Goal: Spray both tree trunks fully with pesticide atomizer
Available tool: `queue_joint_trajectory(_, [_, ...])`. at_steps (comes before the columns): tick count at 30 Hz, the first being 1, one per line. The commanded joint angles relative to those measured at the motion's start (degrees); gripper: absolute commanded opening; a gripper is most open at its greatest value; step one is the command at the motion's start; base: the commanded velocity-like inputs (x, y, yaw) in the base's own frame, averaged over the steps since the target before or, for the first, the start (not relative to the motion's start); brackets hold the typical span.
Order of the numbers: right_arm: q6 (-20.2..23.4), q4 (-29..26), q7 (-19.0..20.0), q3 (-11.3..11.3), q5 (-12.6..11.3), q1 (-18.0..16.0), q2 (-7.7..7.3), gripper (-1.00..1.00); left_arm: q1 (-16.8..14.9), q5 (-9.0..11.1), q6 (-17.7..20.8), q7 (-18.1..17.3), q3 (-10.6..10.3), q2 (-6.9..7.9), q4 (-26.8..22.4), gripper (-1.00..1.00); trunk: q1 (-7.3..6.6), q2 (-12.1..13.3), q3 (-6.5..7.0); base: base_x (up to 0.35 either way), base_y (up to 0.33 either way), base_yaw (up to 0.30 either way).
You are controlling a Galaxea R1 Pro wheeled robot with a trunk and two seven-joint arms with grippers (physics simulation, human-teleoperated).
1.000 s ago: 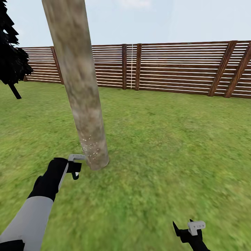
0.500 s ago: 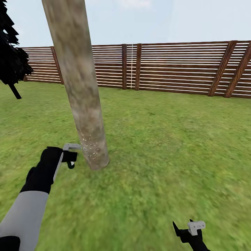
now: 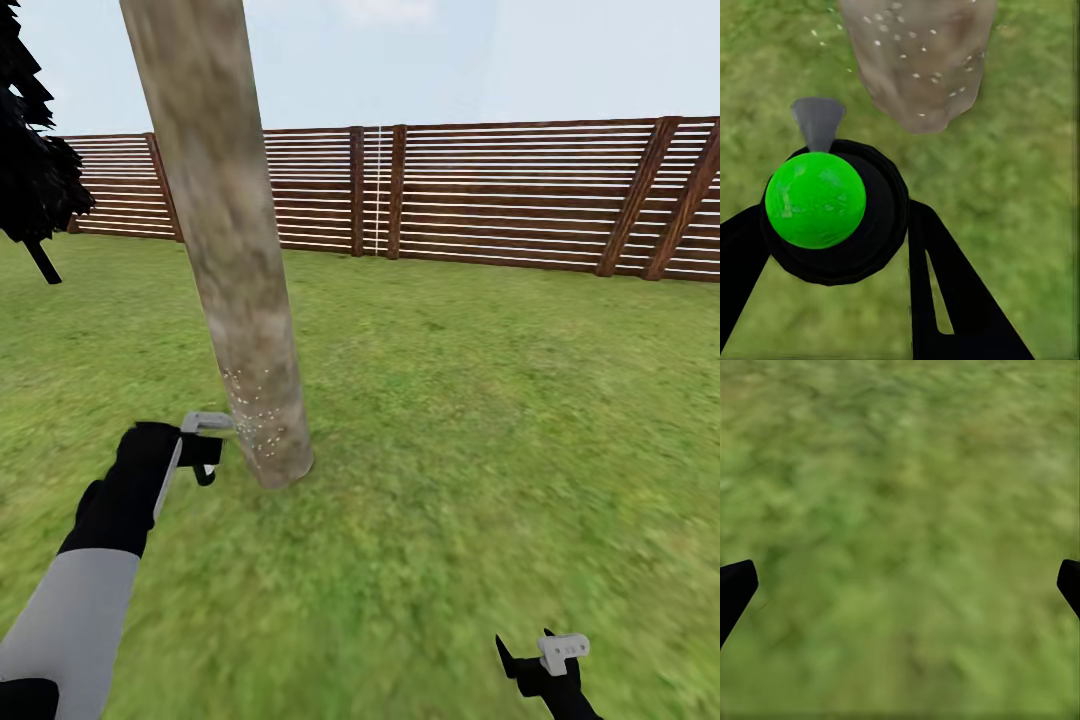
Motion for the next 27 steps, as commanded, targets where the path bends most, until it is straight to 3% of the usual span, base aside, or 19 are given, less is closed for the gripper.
queue_joint_trajectory(1, [0.0,0.0,0.0,0.0,0.0,0.0,-0.02,1.0,0.15,-0.16,0.01,-0.02,0.02,-0.19,-0.09,-1.0,0.0,0.0,0.0,-0.106,0.0,0.0])
queue_joint_trajectory(6, [0.0,0.0,0.0,0.0,0.0,-0.01,0.01,1.0,-0.18,-0.11,0.03,-0.02,-0.7,-1.25,-0.18,-1.0,0.0,0.0,0.0,-0.147,0.0,0.0])
queue_joint_trajectory(8, [0.0,0.0,0.0,0.02,0.0,0.0,0.01,1.0,-0.73,-0.16,0.03,-0.02,-1.05,-3.34,-0.2,-1.0,0.0,0.0,0.0,-0.011,0.0,0.0])
queue_joint_trajectory(10, [0.0,0.0,0.0,0.01,0.07,-0.02,0.0,1.0,-3.09,-0.08,0.11,-0.02,-1.08,-3.86,-0.19,-1.0,0.0,0.0,0.0,-0.001,0.0,0.0])
queue_joint_trajectory(12, [0.0,0.0,0.0,0.0,0.08,0.0,0.01,1.0,-4.08,-0.11,0.49,-0.02,-0.78,-3.32,-0.13,-1.0,0.0,0.0,0.0,0.0,0.0,0.0])
queue_joint_trajectory(15, [0.0,0.01,0.0,0.03,0.09,-0.01,0.01,1.0,-4.96,-0.12,0.63,-0.02,-0.43,-0.23,-0.08,-1.0,0.0,0.0,0.0,0.0,0.0,0.0])
queue_joint_trajectory(17, [0.0,0.0,0.0,0.02,0.09,-0.02,0.01,1.0,-5.03,-0.1,0.64,-0.02,-0.42,0.59,-0.12,-1.0,0.0,0.0,0.0,0.0,0.0,0.0])
queue_joint_trajectory(23, [0.0,0.0,0.0,0.03,0.09,0.0,0.01,1.0,-5.0,-0.08,0.75,-0.02,-1.05,-1.46,-0.27,-1.0,0.0,0.0,0.0,0.0,0.0,0.0])
queue_joint_trajectory(27, [0.0,0.0,0.0,0.03,0.09,0.0,0.0,1.0,-4.7,-0.11,0.75,-0.02,-1.0,-0.84,0.18,-1.0,0.0,0.0,0.0,0.0,0.0,0.0])
